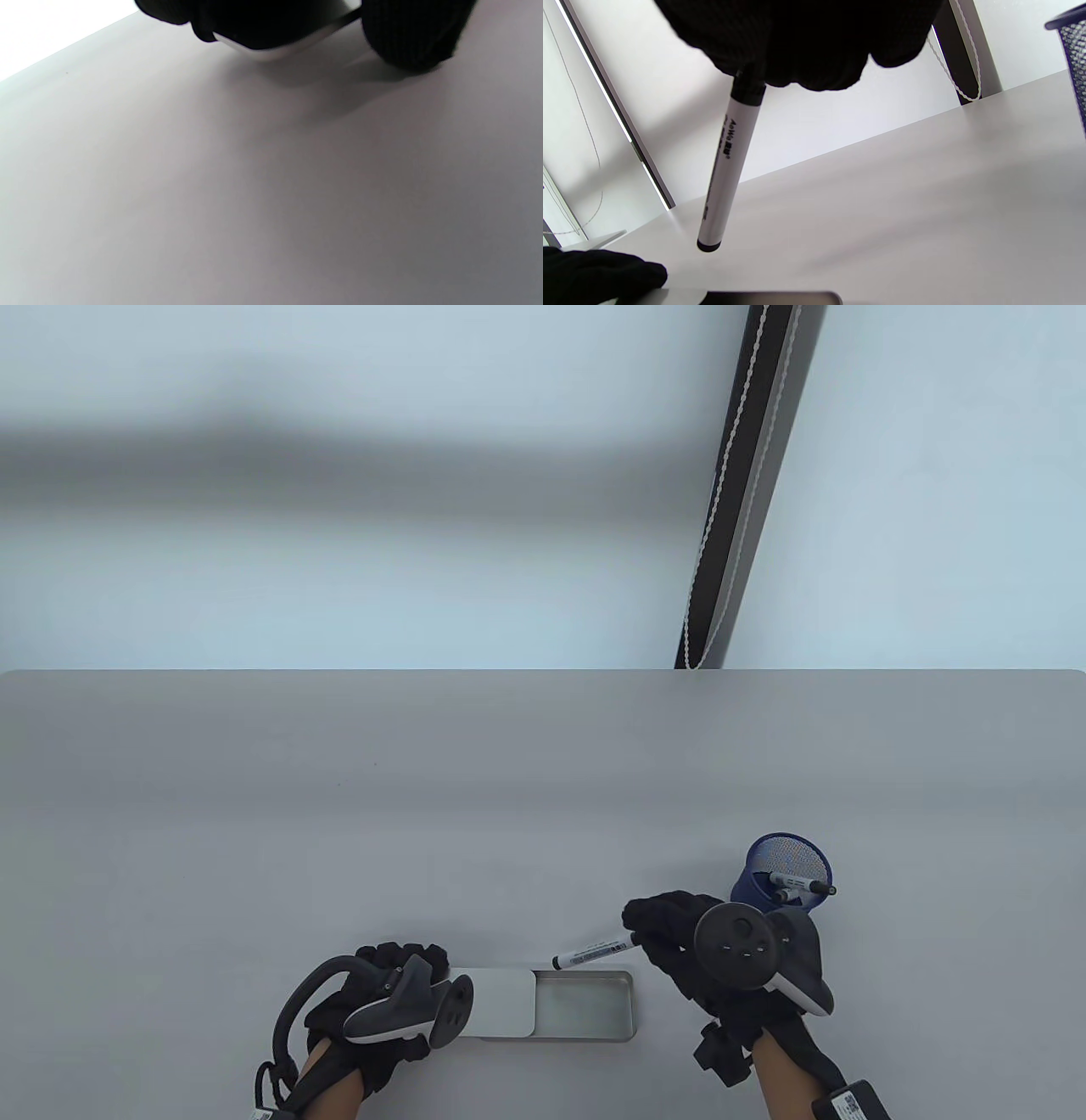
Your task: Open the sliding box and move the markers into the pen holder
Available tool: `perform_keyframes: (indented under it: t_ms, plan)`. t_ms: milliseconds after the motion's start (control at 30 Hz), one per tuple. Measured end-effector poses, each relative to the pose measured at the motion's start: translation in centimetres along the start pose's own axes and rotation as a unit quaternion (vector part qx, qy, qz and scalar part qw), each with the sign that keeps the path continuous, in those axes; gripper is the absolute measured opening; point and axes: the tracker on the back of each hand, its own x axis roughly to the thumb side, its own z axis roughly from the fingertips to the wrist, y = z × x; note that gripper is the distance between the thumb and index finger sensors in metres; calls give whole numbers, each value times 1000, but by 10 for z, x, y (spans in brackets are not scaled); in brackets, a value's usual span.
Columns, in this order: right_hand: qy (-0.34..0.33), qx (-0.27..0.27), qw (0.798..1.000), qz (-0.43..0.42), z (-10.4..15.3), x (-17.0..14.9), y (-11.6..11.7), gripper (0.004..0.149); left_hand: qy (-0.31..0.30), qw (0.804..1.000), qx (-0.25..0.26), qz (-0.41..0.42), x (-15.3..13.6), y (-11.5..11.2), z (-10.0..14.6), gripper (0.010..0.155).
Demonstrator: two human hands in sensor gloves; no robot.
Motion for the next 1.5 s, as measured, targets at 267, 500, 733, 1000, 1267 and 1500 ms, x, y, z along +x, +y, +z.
perform_keyframes:
  t_ms: [267, 500, 733, 1000, 1267, 1500]
  plan:
    - [14, -151, 988, -14, 16, 4, -46, 40, 0, 1000, -1, -1, 1, 1, 0, 84]
    - [68, -242, 968, -21, 28, -15, -72, 39, 0, 1000, -1, 1, 1, 0, 0, 84]
    - [119, -308, 944, -26, 40, -40, -92, 39, 1, 1000, -2, 0, 0, 0, -1, 84]
    - [167, -317, 933, 24, 45, -59, -92, 39, 1, 1000, -2, 0, 1, 0, -1, 84]
    - [189, -298, 932, 77, 43, -69, -81, 39, 2, 1000, -2, 0, 1, 0, -1, 84]
    - [201, -264, 935, 125, 38, -75, -68, 39, 2, 1000, -2, 0, 1, 0, -1, 83]
